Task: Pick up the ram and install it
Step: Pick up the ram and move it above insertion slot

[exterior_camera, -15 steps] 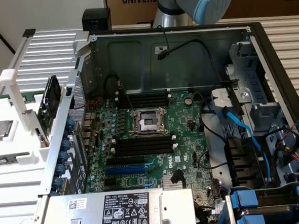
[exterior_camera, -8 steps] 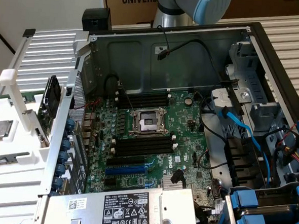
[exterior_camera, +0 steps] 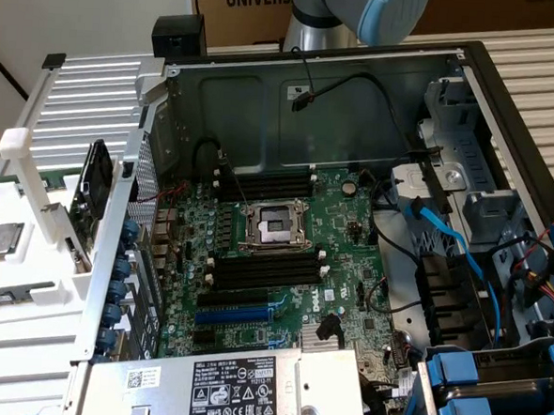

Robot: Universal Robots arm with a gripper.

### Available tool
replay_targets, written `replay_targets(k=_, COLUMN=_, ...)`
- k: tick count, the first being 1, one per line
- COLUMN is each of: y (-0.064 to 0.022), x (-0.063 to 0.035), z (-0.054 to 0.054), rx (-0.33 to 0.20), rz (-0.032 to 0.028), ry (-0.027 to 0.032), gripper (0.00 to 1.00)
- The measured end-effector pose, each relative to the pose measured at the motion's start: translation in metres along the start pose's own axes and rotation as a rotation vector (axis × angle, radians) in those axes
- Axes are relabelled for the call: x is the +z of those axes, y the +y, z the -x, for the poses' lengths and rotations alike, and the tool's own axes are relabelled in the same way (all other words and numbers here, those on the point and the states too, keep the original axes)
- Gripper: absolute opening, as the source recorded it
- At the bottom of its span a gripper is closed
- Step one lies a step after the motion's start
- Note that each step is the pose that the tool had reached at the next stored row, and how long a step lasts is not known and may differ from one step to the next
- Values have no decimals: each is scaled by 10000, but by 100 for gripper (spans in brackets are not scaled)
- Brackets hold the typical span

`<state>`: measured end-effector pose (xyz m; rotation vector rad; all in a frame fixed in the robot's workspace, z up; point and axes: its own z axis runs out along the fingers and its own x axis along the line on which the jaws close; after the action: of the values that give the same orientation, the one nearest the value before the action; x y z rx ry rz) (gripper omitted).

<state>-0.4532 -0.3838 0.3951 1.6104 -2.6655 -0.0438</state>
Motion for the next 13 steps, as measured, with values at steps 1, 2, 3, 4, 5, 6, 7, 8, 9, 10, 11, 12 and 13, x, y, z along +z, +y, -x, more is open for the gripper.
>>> replay_targets(k=1, y=0, x=0, z=0, rx=-163, rz=-48, ry=-20, gripper=11)
replay_targets(k=2, y=0, x=0, z=0, rx=-319, rz=-94, ry=-38, gripper=11)
replay_targets(k=3, y=0, x=0, z=0, rx=-488, rz=-139, ry=-56, gripper=11)
replay_targets(k=4, y=0, x=0, z=0, rx=-651, rz=-181, ry=-73, gripper=11)
replay_targets(k=5, y=0, x=0, z=0, rx=-802, rz=-214, ry=-84, gripper=11)
replay_targets(k=6, y=0, x=-1, z=0, rx=-952, rz=-244, ry=-94, gripper=11)
replay_targets(k=7, y=0, x=0, z=0, rx=-1114, rz=-276, ry=-106, gripper=11)
replay_targets(k=8, y=0, x=0, z=-1, rx=-1256, rz=-302, ry=-114, gripper=11)
replay_targets(k=9, y=0, x=0, z=-1, rx=-1415, rz=-325, ry=-121, gripper=11)
replay_targets(k=10, y=0, x=0, z=-1, rx=-1590, rz=-347, ry=-127, gripper=11)
replay_targets(k=11, y=0, x=0, z=0, rx=-1744, rz=-363, ry=-132, gripper=11)
replay_targets(k=12, y=-1, x=0, z=0, rx=-1924, rz=-381, ry=-137, gripper=11)
replay_targets(k=13, y=0, x=0, z=0, rx=-2081, rz=-395, ry=-139, gripper=11)
